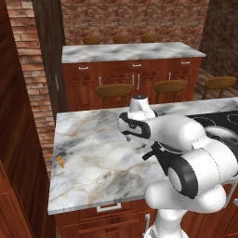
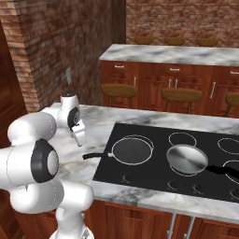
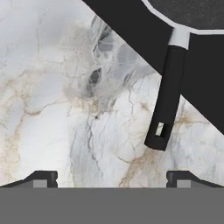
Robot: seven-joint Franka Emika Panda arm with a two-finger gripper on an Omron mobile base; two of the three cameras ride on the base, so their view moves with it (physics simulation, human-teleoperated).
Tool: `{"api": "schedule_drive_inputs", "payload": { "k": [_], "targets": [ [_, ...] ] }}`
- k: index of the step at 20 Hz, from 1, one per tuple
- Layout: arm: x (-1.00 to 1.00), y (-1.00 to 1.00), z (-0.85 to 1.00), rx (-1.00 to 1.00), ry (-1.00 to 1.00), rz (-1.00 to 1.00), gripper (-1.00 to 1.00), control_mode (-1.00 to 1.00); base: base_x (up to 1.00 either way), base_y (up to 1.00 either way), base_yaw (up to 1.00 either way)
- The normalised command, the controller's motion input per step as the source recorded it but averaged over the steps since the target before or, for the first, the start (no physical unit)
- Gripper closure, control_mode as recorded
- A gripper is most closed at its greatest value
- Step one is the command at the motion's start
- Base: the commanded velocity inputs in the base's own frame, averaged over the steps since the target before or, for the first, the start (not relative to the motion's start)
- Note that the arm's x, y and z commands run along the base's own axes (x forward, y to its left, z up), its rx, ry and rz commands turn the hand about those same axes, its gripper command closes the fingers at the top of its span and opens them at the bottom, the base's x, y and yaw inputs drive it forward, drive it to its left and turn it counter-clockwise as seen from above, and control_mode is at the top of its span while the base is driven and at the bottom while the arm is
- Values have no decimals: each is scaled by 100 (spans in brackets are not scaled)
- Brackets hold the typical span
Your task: Place both pans onto different burners. Then place the bell pepper and the shrimp on different pans.
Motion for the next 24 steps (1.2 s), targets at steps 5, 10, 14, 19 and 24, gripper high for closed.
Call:
{"api": "schedule_drive_inputs", "payload": {
  "k": [5,10,14,19,24],
  "targets": [
    [0,65,17,4,10,29,-100,-100,0,0,0],
    [0,52,15,9,10,29,-100,-100,0,0,0],
    [-2,55,2,7,9,29,-100,-100,0,0,0],
    [-18,62,-4,0,1,29,-100,-100,0,0,0],
    [-10,69,-16,0,0,26,-100,-100,0,0,0]
  ]
}}
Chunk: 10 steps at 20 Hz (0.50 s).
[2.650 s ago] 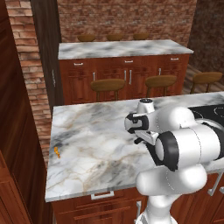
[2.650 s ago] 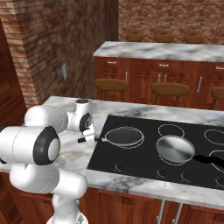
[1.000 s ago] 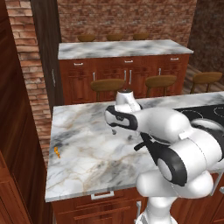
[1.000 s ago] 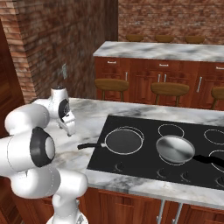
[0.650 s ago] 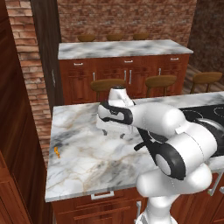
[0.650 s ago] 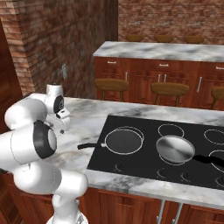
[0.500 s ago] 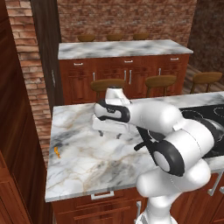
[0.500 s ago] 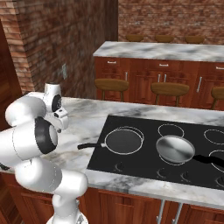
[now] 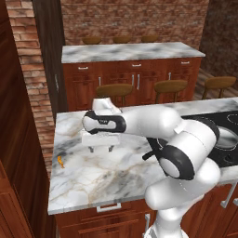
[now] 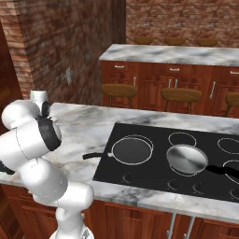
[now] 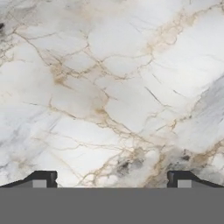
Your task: Place both pans onto different burners. Then place the bell pepper and the shrimp on different pans.
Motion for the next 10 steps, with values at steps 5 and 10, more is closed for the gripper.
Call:
{"api": "schedule_drive_inputs", "payload": {
  "k": [5,10],
  "targets": [
    [0,46,-19,0,-5,19,-100,-100,0,0,0],
    [0,27,-25,6,-15,16,-100,-100,0,0,0]
  ]
}}
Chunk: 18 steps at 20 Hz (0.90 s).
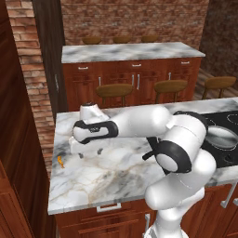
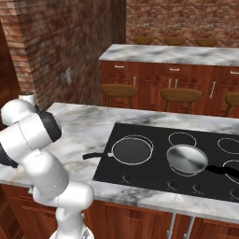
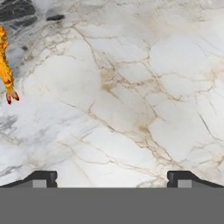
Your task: Place both pans onto different burners. Then place the bell pepper and the shrimp on different pans.
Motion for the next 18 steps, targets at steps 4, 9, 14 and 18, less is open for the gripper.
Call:
{"api": "schedule_drive_inputs", "payload": {
  "k": [4,9,14,18],
  "targets": [
    [0,35,-11,10,-12,12,-100,-100,0,0,0],
    [0,42,-2,11,-7,8,-100,-100,0,0,0],
    [10,51,0,1,-3,3,-100,-100,0,0,0],
    [33,29,0,0,-3,0,-100,-100,0,0,0]
  ]
}}
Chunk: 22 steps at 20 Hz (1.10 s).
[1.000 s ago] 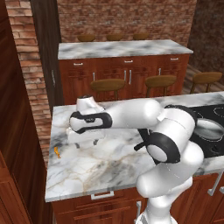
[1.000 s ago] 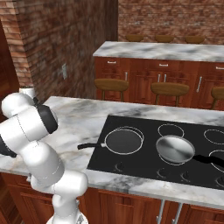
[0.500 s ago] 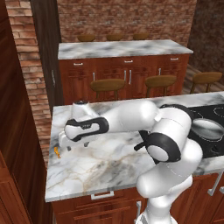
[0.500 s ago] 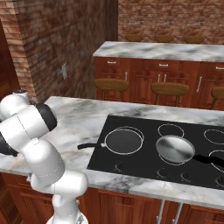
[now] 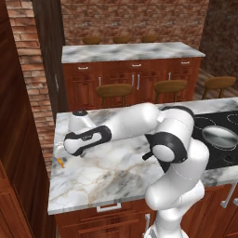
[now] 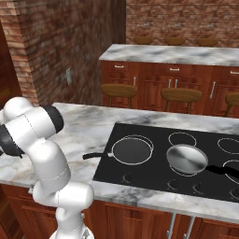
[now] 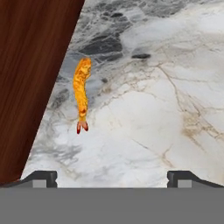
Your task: Place both pans onto different burners. Then place the bell pepper and the shrimp on different pans.
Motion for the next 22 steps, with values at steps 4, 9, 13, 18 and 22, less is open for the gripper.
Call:
{"api": "schedule_drive_inputs", "payload": {
  "k": [4,9,13,18,22],
  "targets": [
    [43,18,0,0,-3,0,-100,-100,0,0,0],
    [12,31,-14,-1,-1,0,-100,-100,0,0,0],
    [0,36,-20,-1,0,0,-100,-100,0,0,0],
    [4,21,-11,0,0,0,-100,-100,0,0,0],
    [11,3,-3,0,0,0,-100,-100,0,0,0]
  ]
}}
